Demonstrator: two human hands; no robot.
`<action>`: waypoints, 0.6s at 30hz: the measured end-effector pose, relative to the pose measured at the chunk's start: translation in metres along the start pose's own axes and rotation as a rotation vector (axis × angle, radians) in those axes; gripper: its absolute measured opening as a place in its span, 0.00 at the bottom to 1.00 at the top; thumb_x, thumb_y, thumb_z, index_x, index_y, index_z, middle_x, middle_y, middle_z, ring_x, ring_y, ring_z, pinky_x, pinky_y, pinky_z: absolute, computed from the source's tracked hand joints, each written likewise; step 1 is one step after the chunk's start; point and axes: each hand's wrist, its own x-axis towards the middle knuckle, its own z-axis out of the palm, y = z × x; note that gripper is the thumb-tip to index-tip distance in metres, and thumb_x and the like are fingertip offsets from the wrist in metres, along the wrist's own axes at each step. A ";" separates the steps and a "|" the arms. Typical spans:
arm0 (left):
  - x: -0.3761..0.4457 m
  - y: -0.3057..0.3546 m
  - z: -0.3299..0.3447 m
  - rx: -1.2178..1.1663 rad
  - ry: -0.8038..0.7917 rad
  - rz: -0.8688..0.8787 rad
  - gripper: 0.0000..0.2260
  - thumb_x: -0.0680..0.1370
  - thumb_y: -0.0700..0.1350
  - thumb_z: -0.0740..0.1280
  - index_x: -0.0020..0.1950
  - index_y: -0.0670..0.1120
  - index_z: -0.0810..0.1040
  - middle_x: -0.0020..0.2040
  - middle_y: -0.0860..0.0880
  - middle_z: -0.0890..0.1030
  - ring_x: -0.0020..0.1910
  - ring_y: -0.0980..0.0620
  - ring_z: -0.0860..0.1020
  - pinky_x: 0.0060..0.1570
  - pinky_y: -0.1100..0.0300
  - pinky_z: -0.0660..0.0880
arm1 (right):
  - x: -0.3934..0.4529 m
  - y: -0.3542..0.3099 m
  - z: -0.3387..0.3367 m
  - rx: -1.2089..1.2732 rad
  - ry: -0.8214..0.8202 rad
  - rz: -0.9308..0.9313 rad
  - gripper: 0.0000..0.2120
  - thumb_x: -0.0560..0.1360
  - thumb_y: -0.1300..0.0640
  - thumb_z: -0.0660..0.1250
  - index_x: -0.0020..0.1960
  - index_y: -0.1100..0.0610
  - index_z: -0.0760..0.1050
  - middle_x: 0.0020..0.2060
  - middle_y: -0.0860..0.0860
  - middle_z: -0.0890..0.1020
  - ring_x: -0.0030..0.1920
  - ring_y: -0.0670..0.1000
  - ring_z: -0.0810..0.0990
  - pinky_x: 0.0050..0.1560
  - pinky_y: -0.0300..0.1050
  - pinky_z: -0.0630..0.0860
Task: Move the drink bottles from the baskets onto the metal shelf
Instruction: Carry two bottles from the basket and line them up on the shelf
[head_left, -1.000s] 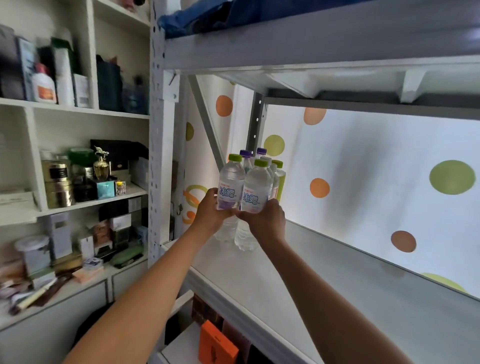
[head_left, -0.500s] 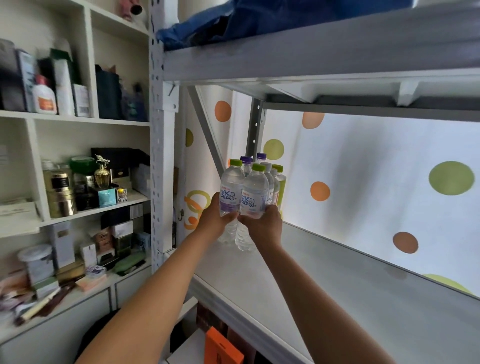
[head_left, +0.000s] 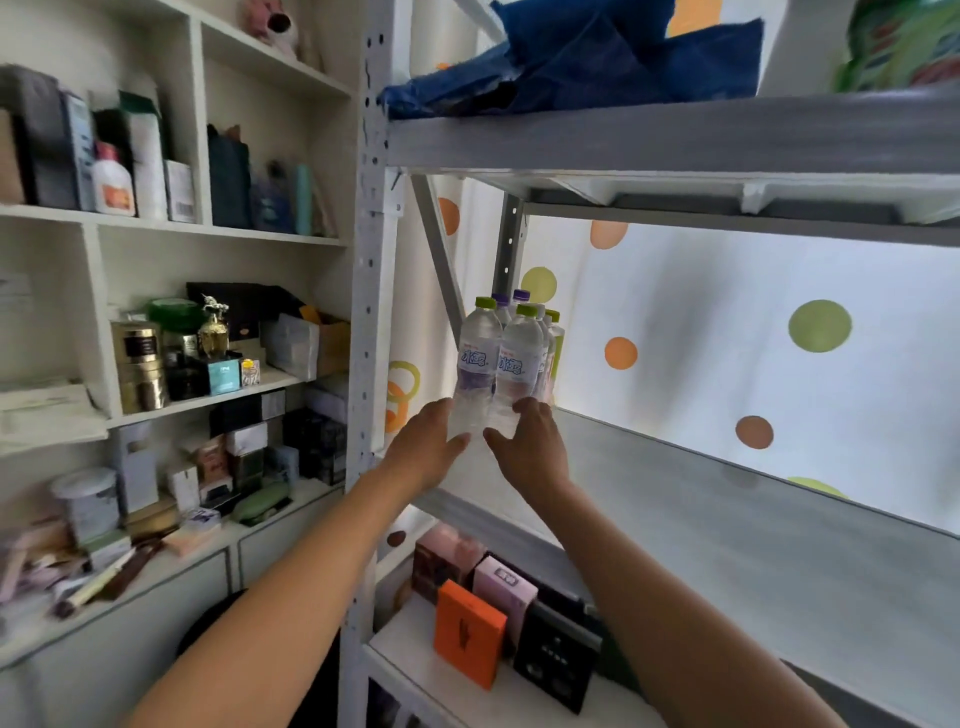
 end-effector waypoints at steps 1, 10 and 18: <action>-0.016 -0.004 -0.004 0.033 -0.001 0.038 0.24 0.82 0.51 0.61 0.75 0.45 0.61 0.73 0.44 0.66 0.70 0.44 0.67 0.65 0.53 0.66 | -0.016 -0.005 0.001 -0.039 -0.005 -0.036 0.23 0.76 0.49 0.69 0.67 0.58 0.71 0.64 0.56 0.75 0.62 0.58 0.75 0.61 0.52 0.74; -0.170 -0.080 -0.023 0.285 0.027 0.117 0.23 0.82 0.49 0.59 0.74 0.43 0.62 0.74 0.44 0.65 0.73 0.45 0.62 0.70 0.51 0.61 | -0.152 -0.048 0.049 -0.343 -0.230 -0.365 0.20 0.80 0.49 0.61 0.70 0.55 0.71 0.68 0.54 0.73 0.70 0.56 0.68 0.75 0.52 0.59; -0.317 -0.151 -0.060 0.354 0.154 -0.249 0.22 0.82 0.50 0.56 0.75 0.44 0.62 0.73 0.45 0.66 0.73 0.46 0.62 0.71 0.51 0.60 | -0.250 -0.109 0.118 -0.296 -0.458 -0.682 0.20 0.79 0.49 0.62 0.67 0.56 0.73 0.65 0.54 0.75 0.69 0.57 0.69 0.75 0.53 0.57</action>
